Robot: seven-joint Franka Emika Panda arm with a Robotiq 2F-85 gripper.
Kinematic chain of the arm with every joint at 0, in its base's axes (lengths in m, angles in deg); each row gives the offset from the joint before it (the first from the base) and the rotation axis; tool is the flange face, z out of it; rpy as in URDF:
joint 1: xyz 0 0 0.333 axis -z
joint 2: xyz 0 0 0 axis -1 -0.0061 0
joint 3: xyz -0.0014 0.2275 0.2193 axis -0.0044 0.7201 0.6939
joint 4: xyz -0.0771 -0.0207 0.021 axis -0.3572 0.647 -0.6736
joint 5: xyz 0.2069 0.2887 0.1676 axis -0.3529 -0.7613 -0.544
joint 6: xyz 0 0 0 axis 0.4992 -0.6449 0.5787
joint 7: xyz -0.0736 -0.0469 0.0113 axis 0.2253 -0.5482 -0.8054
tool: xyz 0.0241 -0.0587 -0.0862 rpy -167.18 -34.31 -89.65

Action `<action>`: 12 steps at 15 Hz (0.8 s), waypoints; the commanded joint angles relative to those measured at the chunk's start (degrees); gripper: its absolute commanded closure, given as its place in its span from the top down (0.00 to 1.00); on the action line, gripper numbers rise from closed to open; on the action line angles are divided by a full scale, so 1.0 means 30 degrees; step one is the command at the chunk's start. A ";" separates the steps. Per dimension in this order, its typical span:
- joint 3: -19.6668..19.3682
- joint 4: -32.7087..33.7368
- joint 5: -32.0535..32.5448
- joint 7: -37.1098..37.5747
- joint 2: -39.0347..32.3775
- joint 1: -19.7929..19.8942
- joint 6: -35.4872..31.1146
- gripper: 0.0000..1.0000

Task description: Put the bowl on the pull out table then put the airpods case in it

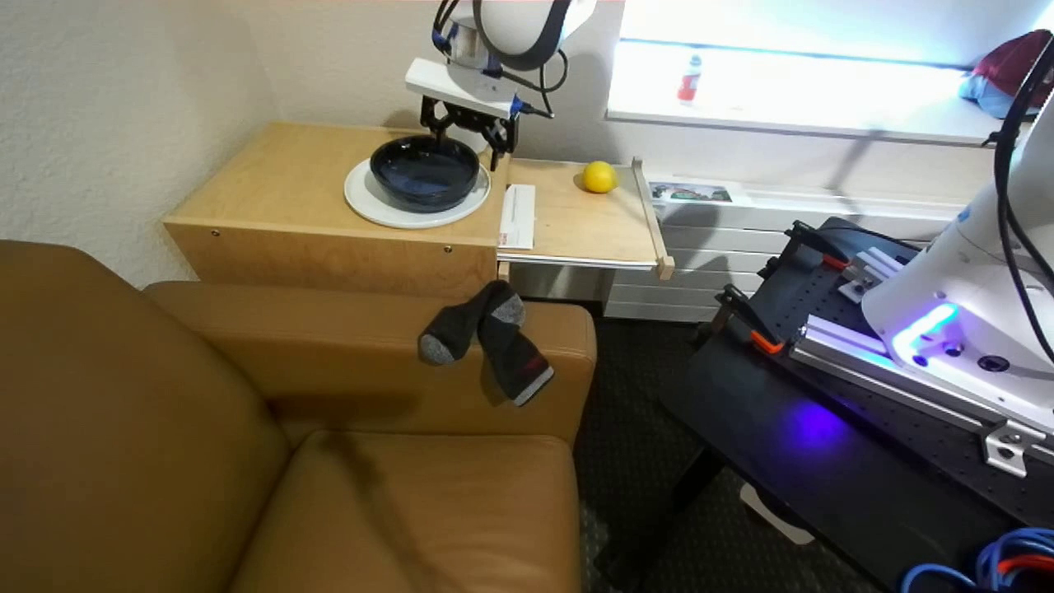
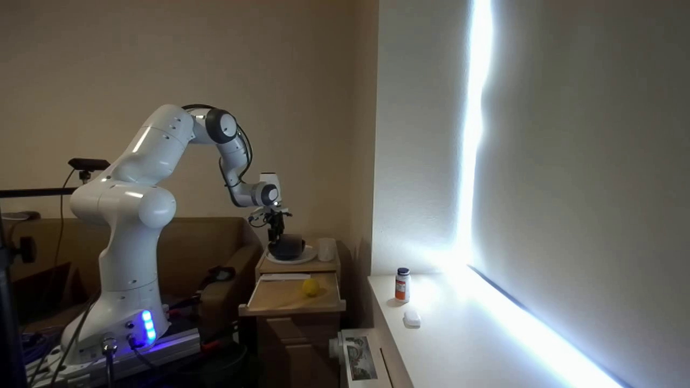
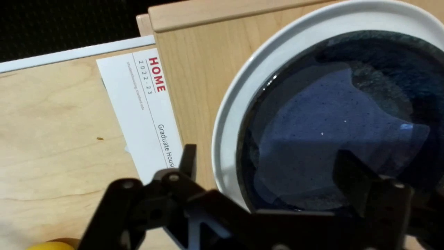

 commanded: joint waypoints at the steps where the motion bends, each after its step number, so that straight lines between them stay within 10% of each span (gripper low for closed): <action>1: -0.0752 0.1054 -0.0021 0.0651 -0.1093 -0.0886 0.0293 1.00; 12: -0.1866 0.1573 0.0315 0.2011 -0.2306 -0.1661 -0.0047 1.00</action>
